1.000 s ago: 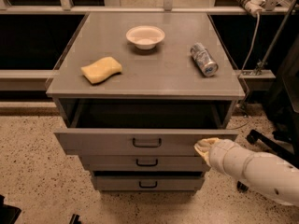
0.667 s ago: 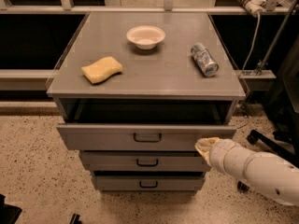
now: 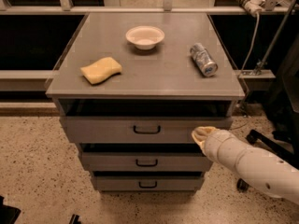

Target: Close top drawer

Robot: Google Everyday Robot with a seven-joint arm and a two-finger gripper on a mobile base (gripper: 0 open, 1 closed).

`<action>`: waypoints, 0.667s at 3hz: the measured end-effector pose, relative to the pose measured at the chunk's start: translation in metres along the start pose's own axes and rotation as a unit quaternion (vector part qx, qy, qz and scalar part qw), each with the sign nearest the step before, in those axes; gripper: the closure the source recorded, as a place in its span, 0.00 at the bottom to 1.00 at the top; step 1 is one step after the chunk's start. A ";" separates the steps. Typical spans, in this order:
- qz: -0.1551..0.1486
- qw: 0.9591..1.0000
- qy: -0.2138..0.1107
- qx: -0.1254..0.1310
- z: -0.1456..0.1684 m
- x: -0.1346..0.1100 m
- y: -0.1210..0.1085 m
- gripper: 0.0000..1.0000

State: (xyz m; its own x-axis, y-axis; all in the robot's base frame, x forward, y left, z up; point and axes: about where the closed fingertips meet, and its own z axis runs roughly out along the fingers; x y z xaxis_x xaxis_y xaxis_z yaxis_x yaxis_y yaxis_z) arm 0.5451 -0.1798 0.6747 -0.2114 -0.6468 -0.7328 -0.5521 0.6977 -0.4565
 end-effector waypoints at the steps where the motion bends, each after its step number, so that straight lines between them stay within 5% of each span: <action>1: -0.017 0.999 -0.028 0.038 0.016 -0.022 -0.021 1.00; 2: -0.018 0.999 -0.028 0.039 0.013 -0.021 -0.019 1.00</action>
Offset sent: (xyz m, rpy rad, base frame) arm 0.0022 -0.0420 0.0641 0.1558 0.0992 0.1259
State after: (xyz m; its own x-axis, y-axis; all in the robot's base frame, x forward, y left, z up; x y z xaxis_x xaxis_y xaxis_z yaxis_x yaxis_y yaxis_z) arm 0.5704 -0.1753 0.6927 -0.1454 -0.6545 -0.7419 -0.4936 0.6979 -0.5190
